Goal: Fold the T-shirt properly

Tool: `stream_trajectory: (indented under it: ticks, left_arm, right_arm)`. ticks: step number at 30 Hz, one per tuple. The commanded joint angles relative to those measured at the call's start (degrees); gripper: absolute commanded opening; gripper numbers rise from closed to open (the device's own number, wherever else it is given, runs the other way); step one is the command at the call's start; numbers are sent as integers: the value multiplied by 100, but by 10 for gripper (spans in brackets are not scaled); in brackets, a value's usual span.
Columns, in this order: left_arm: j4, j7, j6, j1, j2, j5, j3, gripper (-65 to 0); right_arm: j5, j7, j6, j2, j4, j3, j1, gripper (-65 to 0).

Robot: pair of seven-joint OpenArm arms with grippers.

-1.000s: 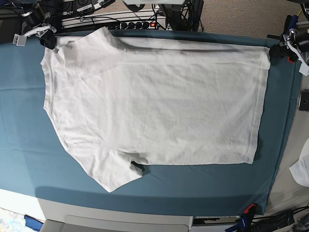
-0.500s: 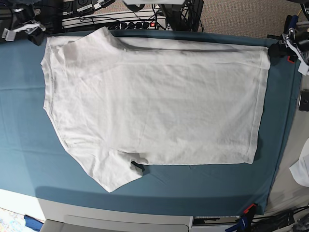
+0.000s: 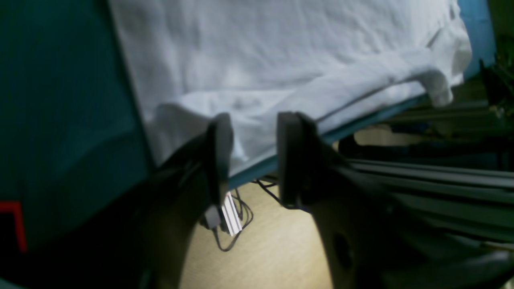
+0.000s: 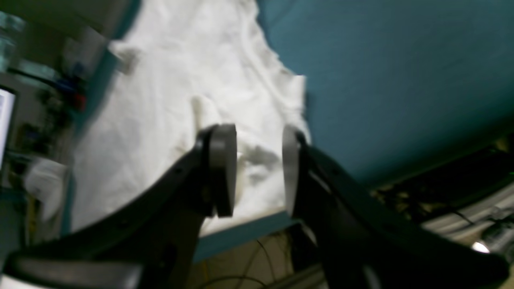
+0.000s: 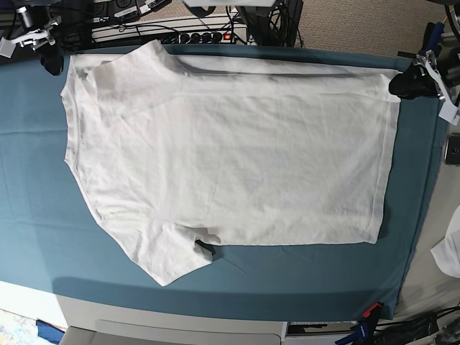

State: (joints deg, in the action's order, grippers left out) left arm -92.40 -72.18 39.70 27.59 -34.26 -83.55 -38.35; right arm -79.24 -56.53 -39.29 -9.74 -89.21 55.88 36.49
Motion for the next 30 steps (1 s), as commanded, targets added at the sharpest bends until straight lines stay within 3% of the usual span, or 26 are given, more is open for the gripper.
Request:
stream_trajectory:
  ticks: [1,6,11,19,24,30]
  left_arm:
    - [-157,61,30,-15,-79,-145,-59,-443]
    - [-439,133,30,-96,120,9,-216,-443]
    - [-636,170,30,-109,199,2,-885,-443]
    - [-699,278,30,-72,186,2,-2072,-443]
    - [-699,282,30,-61,188,0,-2109,-443]
    - [-699,280,30,-61,188,9,-2109,-444]
  right_arm:
    - [-227,72,-71,-35,-85,63,50,-448]
    - [-240,70,-71,254,-85,52,50,-448]
    - [-334,92,-71,551,-85,42,50,-448]
    - [-474,98,-71,625,-85,2,46,-452]
    - [-197,107,-71,640,-85,-188,-52,-645]
    - [210,310,-71,772,-85,-385,-219,-650]
